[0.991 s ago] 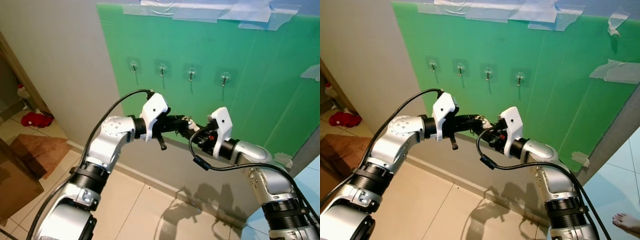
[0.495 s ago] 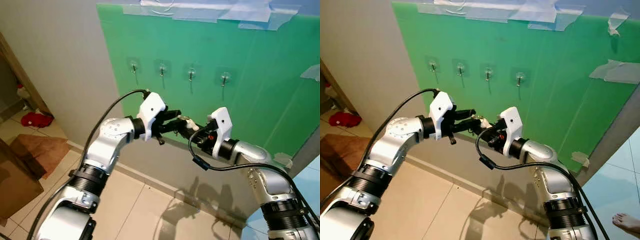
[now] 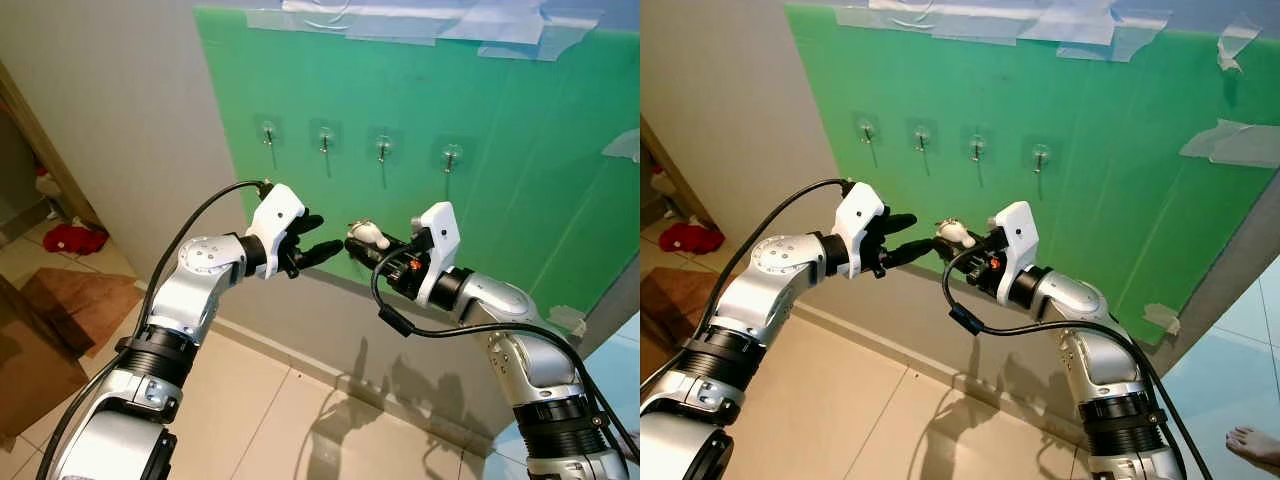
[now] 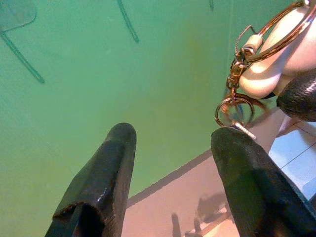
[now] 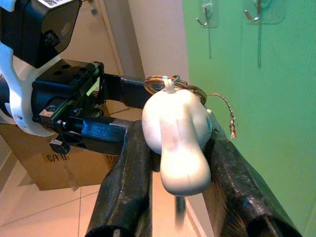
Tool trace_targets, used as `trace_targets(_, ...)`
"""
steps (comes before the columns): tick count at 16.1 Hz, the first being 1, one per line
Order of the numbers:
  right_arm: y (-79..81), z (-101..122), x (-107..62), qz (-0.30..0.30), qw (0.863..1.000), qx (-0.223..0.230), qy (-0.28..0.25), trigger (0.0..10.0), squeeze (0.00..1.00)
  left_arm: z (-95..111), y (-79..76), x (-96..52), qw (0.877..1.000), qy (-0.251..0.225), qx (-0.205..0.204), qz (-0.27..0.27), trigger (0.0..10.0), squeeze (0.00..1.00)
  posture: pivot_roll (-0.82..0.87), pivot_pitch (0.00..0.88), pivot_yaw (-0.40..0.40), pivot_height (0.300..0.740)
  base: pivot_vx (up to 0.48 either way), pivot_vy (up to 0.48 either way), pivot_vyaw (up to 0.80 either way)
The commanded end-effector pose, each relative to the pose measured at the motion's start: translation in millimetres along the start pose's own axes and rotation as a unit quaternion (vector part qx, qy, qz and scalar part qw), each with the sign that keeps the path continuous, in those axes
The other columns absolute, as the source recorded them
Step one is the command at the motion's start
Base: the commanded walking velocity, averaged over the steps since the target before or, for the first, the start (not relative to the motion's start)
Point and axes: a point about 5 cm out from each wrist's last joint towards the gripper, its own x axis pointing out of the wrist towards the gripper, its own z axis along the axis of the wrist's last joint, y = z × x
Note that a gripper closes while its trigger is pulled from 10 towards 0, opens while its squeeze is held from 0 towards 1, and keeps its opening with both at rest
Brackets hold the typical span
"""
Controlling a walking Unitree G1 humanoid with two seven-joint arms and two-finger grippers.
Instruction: Hang keys on a hook
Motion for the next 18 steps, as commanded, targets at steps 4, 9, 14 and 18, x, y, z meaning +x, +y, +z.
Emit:
trace_targets(4,-7.6,9.2,-8.1,-0.009,0.999,-0.035,-0.009,0.0,0.0,-14.5,-4.7,-12.5,0.998,-0.006,-0.034,0.047,10.0,1.0,-0.09,0.0,0.095,0.74,0.0,0.0,0.0)
trace_targets(9,-14.7,11.0,-14.8,-0.003,0.995,-0.101,0.023,0.0,0.0,-28.7,-23.6,-19.3,0.997,-0.004,-0.065,0.05,10.0,1.0,-0.08,0.0,0.081,0.74,0.0,0.0,0.0)
trace_targets(14,-18.6,-24.0,-24.7,0.03,0.947,-0.285,0.144,0.0,0.0,-32.7,-29.8,-20.7,0.995,0.001,-0.076,0.062,10.0,1.0,-0.08,0.0,0.071,0.74,0.0,0.0,0.0)
trace_targets(18,-30.0,-44.5,-37.0,0.063,0.854,-0.465,0.226,0.0,0.0,-35.4,-32.2,-20.8,0.995,0.008,-0.081,0.063,10.0,1.0,-0.09,0.0,0.07,0.74,0.0,0.0,0.0)
